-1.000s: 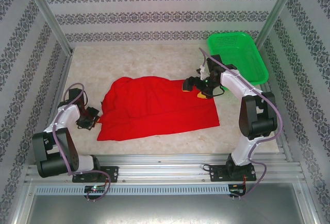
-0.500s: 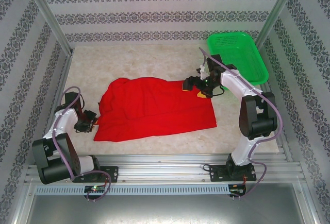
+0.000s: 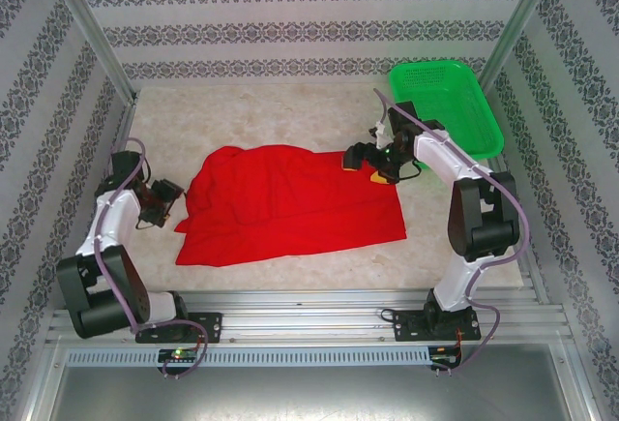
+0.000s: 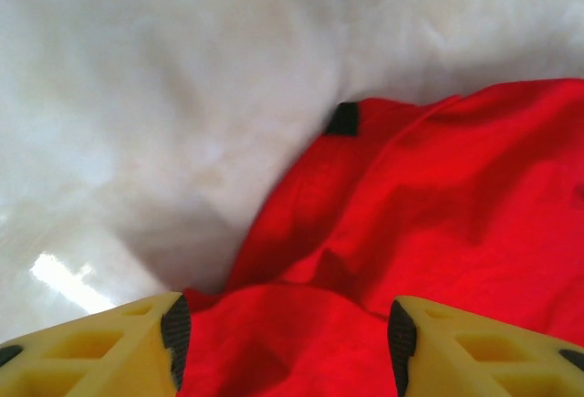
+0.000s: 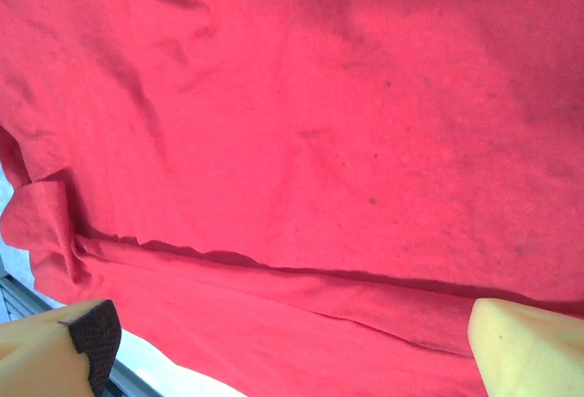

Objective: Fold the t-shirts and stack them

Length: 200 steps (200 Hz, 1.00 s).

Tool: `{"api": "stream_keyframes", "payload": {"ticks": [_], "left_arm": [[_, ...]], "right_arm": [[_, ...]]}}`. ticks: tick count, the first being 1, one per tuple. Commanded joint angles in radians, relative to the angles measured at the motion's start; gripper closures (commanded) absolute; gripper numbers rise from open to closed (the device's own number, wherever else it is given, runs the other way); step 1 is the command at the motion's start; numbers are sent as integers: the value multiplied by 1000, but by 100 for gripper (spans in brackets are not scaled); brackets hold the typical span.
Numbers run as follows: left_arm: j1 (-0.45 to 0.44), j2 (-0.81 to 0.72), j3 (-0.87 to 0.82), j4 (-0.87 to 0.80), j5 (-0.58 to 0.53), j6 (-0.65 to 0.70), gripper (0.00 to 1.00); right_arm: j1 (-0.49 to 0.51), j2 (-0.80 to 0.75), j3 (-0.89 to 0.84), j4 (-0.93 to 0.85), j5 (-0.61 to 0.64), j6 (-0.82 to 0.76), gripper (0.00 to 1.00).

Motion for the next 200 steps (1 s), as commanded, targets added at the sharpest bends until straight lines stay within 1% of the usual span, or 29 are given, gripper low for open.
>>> {"api": "stream_keyframes", "payload": {"ticks": [1,19,33,43,53,76,103,124,145,178,190,200], "left_arm": [[-23,89,63,8,30,78,40],[-44,140,89,20,55,97,40],[-60,188,111,24,70,121,43],[-73,226,137,-5,54,137,47],[-82,258,161,-33,39,148,48],[-93,290,184,-65,17,170,54],[-98,330,206,-126,-35,213,56],[-98,361,222,-119,-66,229,57],[-106,404,257,-92,-79,237,57],[-136,509,358,-107,-83,255,59],[-142,542,387,-117,-84,262,62],[-143,569,407,-134,-94,273,67]], "right_arm": [[-13,29,60,-19,20,-15,2],[-13,38,75,-20,14,-12,2],[-11,41,77,-21,13,-11,2],[-12,40,74,-21,12,-10,2],[-11,37,69,-20,10,-10,2],[-9,32,63,-23,9,-11,2],[-11,25,60,-20,9,-12,2],[-11,26,60,-19,9,-11,2],[-10,31,63,-18,4,-8,2],[-8,37,65,-17,-1,-5,2],[-9,37,66,-19,-3,-5,2],[-8,36,66,-21,-4,-6,2]]}}
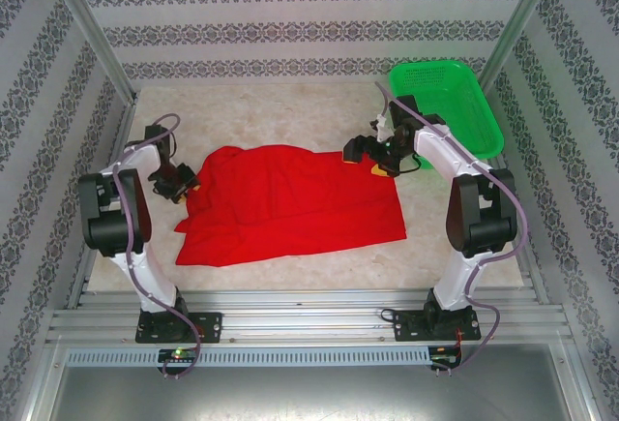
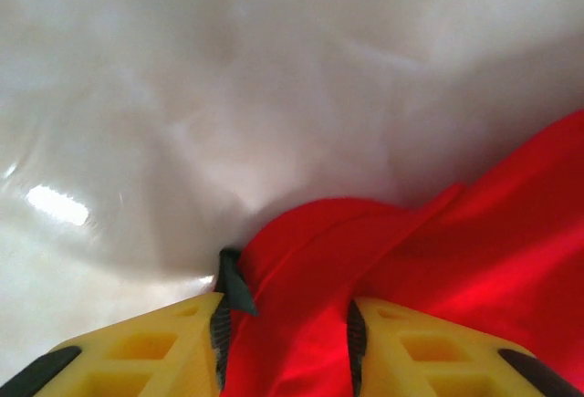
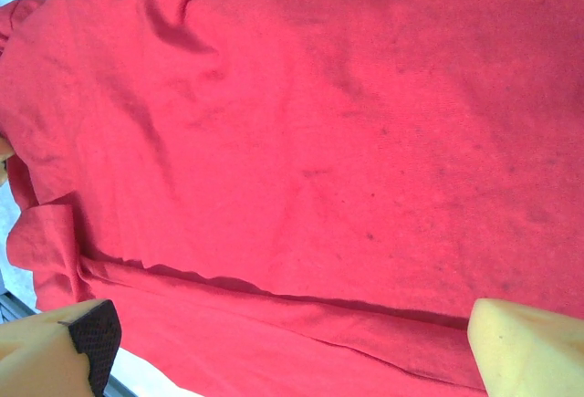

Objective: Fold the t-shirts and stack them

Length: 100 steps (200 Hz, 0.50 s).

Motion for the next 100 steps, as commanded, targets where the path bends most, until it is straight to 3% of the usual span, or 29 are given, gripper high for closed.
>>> {"api": "stream_keyframes", "payload": {"ticks": [1,43,100], "left_arm": [[-15,54,53,-62,-31,46,67],[-15,103,154,-132,-68,106,82],[-15,115,352,-210,-129,176,82]], "right_arm": [[-3,10,12,-21,-12,-7,2],[-4,-2,7,-30,-5,-14,2],[-14,-14,-9,-28,-1,-19,2]]}}
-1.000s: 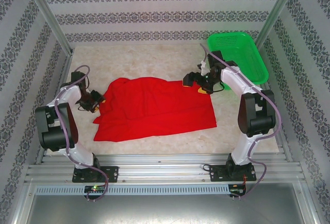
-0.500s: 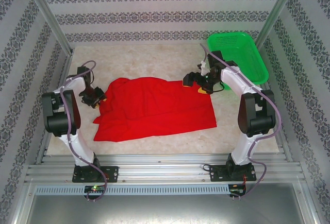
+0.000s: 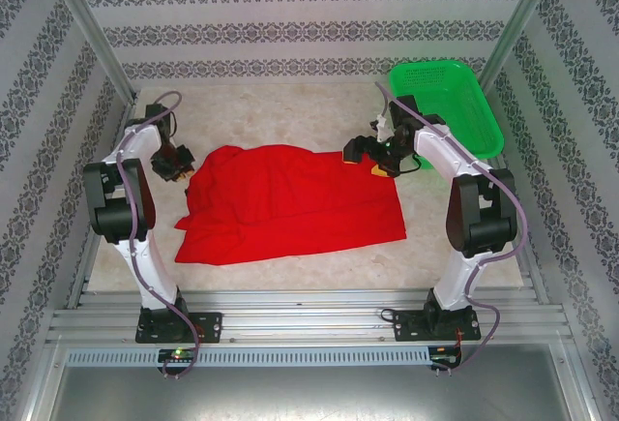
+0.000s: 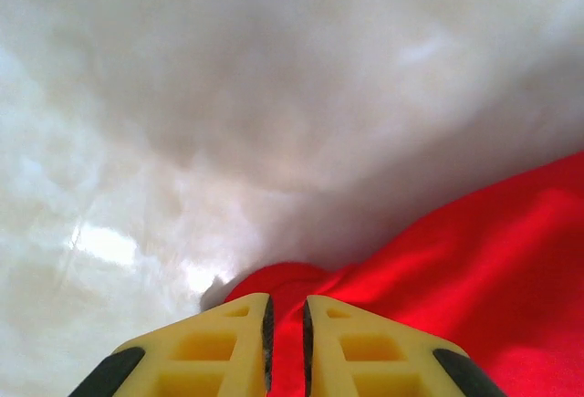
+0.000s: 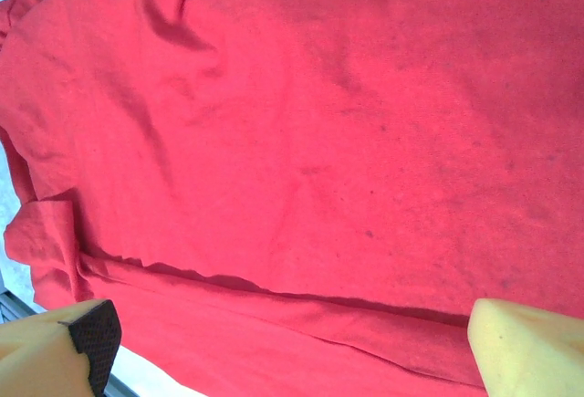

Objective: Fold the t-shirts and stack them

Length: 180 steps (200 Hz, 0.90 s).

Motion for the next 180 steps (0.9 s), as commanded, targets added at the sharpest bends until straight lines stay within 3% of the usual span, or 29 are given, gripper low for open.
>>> {"api": "stream_keyframes", "payload": {"ticks": [1,48,79,108,180], "left_arm": [[-4,15,78,-84,-47,69,82],[-6,49,108,-56,0,82,80],[-35,43,101,58,131,43,53],[-59,94,160,113,199,1,38],[-147,331,509,-8,165,15,36]], "right_arm": [[-13,-14,-10,-22,-1,-17,2],[-24,-6,-12,-21,32,-24,2],[-76,61,89,-50,88,-38,2],[-102,171,253,-71,95,-47,2],[-100,483,673,-207,141,-45,2]]}}
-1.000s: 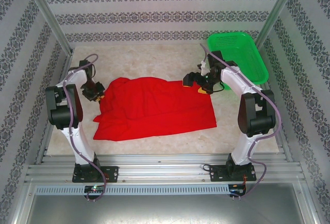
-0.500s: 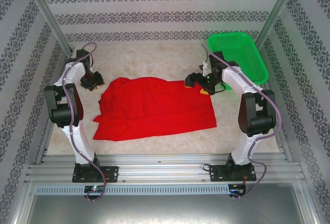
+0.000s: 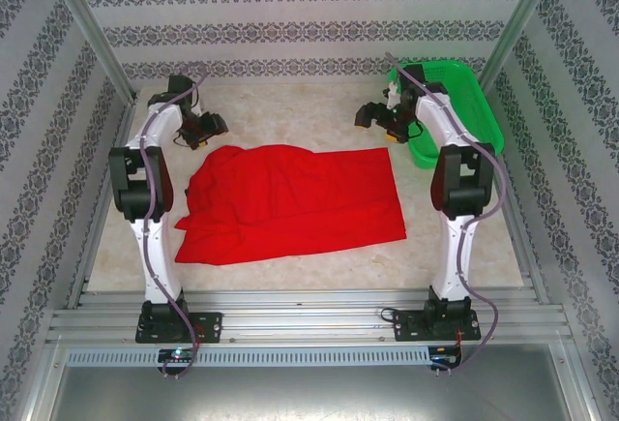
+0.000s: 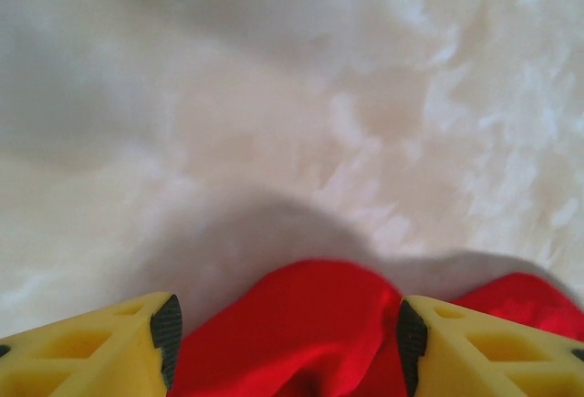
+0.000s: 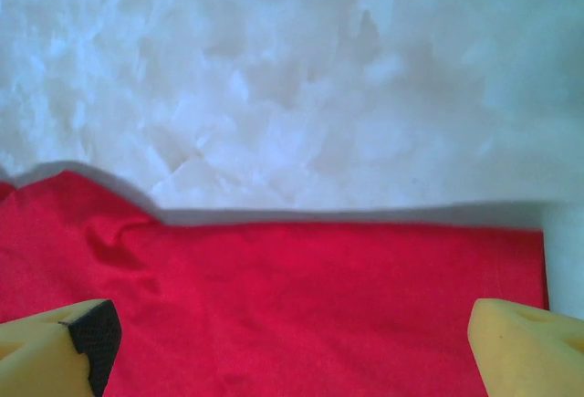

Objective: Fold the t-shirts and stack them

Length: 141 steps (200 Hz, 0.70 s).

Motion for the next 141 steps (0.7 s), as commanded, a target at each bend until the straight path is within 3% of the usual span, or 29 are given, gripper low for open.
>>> {"api": "stream_keyframes", "payload": {"ticks": [1,41,92,117,141], "left_arm": [[-27,67,104,-73,-16,-1,36],[-68,153,213,-156,-20,39,38],[-78,140,136,-190,-9,87,47],[-86,149,138,-213,26,128,59],[-93,131,134,-225,36,151,85]], "right_arm": [[8,70,94,-82,38,-15,2],[10,127,137,-89,54,-13,2],[16,110,85,-60,49,-13,2],[18,98,63,-36,36,-8,2],[17,84,54,-39,36,-8,2]]}}
